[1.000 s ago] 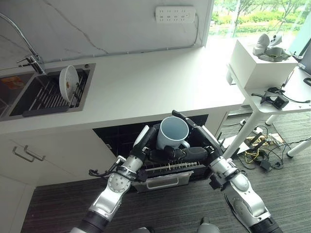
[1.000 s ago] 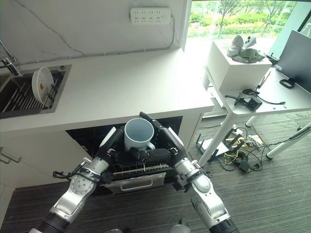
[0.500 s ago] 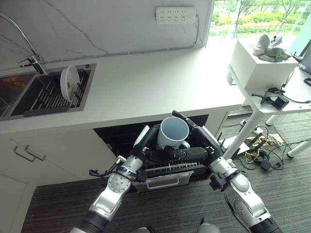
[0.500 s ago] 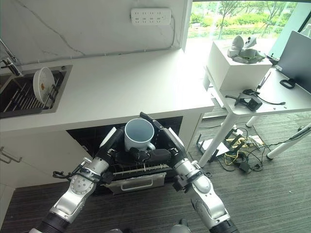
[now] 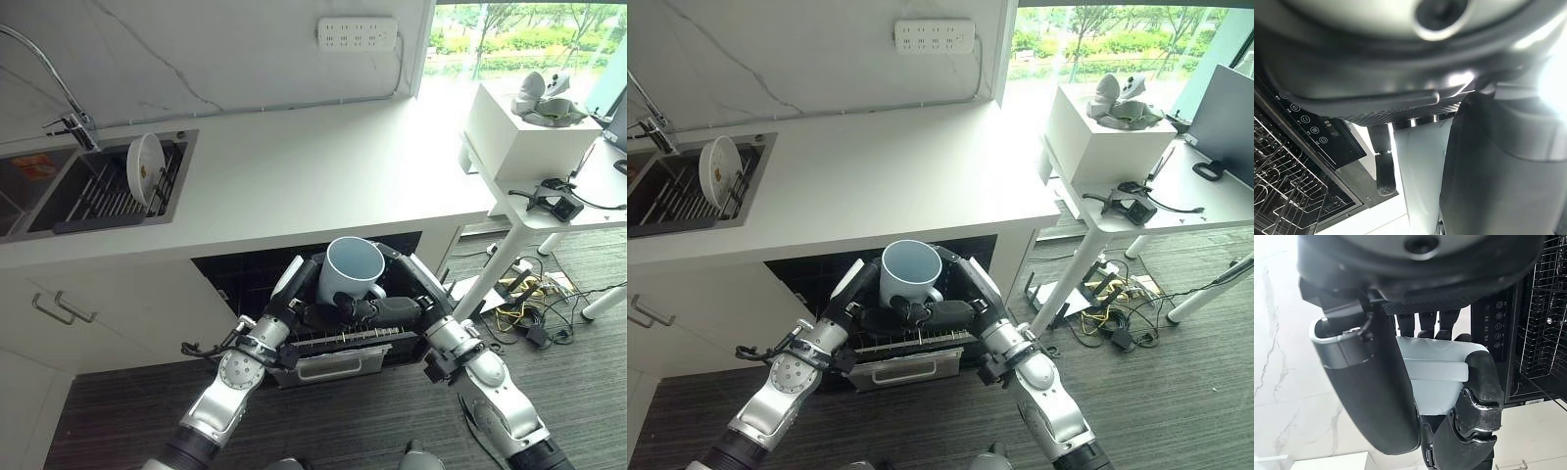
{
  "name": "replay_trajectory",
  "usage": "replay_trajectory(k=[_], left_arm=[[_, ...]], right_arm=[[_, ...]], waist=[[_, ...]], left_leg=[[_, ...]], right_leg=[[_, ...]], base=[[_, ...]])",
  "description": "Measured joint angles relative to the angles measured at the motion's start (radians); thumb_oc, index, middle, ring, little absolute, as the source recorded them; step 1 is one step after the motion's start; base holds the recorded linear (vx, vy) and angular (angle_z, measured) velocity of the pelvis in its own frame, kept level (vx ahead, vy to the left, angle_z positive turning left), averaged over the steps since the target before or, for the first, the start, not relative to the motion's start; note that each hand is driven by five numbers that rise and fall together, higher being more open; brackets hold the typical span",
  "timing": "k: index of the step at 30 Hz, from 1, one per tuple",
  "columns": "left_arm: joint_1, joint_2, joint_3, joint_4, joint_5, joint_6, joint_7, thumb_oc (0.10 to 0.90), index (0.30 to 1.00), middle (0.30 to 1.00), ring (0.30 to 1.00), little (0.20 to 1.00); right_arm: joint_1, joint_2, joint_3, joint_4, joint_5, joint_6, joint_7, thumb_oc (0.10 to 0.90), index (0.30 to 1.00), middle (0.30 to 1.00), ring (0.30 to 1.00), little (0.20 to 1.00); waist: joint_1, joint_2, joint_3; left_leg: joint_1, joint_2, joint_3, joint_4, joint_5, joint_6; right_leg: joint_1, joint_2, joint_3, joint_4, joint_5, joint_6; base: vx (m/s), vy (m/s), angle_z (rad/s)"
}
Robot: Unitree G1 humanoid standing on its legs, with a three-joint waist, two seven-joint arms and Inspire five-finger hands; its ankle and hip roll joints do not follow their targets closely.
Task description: Place the dishes in the dishwasher.
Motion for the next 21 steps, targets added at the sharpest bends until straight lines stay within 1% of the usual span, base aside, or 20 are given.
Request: replay_trajectory(k=[3,4,5,8,15,16,21], left_arm=[[0.000,0.000,0.000,0.000,0.001,0.000,0.002,0.400,0.300,0.300,0.300,0.300],[0.000,0.000,0.000,0.000,0.001,0.000,0.004,0.543,0.514,0.514,0.514,0.514],[0.000,-0.001,-0.001,0.000,0.001,0.000,0.005,0.800,0.900,0.900,0.900,0.900],[0.000,-0.002,-0.001,0.000,0.000,0.003,0.004,0.800,0.900,0.900,0.900,0.900],[-0.002,-0.006,-0.013,-0.001,0.001,0.008,0.008,0.800,0.900,0.900,0.900,0.900],[-0.002,-0.006,-0.015,-0.006,0.004,0.008,0.009,0.800,0.900,0.900,0.900,0.900],[-0.003,-0.011,-0.024,-0.017,0.019,0.009,0.012,0.800,0.900,0.900,0.900,0.900]], right_arm=[[0.000,-0.008,0.012,0.001,-0.001,-0.013,-0.016,0.400,0.300,0.300,0.300,0.300],[0.000,-0.008,0.012,0.001,0.000,-0.014,-0.017,0.400,0.300,0.300,0.300,0.300],[0.000,-0.008,0.013,0.001,0.000,-0.015,-0.020,0.400,0.300,0.300,0.300,0.300],[0.000,-0.008,0.013,0.002,-0.001,-0.020,-0.033,0.400,0.300,0.300,0.300,0.300],[0.024,-0.002,0.043,0.023,0.000,-0.097,-0.093,0.400,0.300,0.300,0.300,0.300],[0.038,0.004,0.043,0.023,0.001,-0.113,-0.097,0.400,0.300,0.300,0.300,0.300],[0.063,0.011,0.043,0.023,0.016,-0.149,-0.105,0.400,0.300,0.300,0.300,0.300]], waist=[[0.002,0.008,-0.005],[0.002,0.009,-0.005],[0.002,0.009,-0.005],[0.002,0.009,-0.005],[-0.003,0.010,-0.006],[-0.004,0.011,-0.007],[-0.009,0.016,-0.007]], left_leg=[[-0.002,0.000,-0.002,0.000,0.000,0.000],[-0.002,0.000,-0.002,0.000,0.000,0.000],[-0.003,0.000,-0.003,0.000,0.000,0.000],[-0.006,-0.001,-0.006,0.002,0.000,0.000],[-0.012,0.000,-0.011,0.004,0.000,0.000],[-0.013,0.000,-0.011,0.003,0.000,0.000],[-0.015,0.002,-0.011,0.000,0.000,0.000]], right_leg=[[0.000,0.000,-0.002,0.000,0.000,0.000],[0.000,0.000,-0.003,0.000,0.000,0.000],[0.000,0.000,-0.005,0.000,0.000,0.000],[-0.001,0.000,-0.009,0.000,0.000,0.000],[-0.002,-0.001,-0.012,-0.001,-0.001,-0.001],[-0.002,-0.001,-0.012,-0.001,-0.001,-0.001],[-0.004,0.000,-0.012,-0.001,-0.002,-0.002]], base=[[0.00,0.000,0.00],[0.00,0.000,0.00],[0.00,0.000,0.00],[0.00,0.000,0.00],[0.00,0.004,0.01],[0.00,0.000,0.00],[0.00,0.000,0.00]])
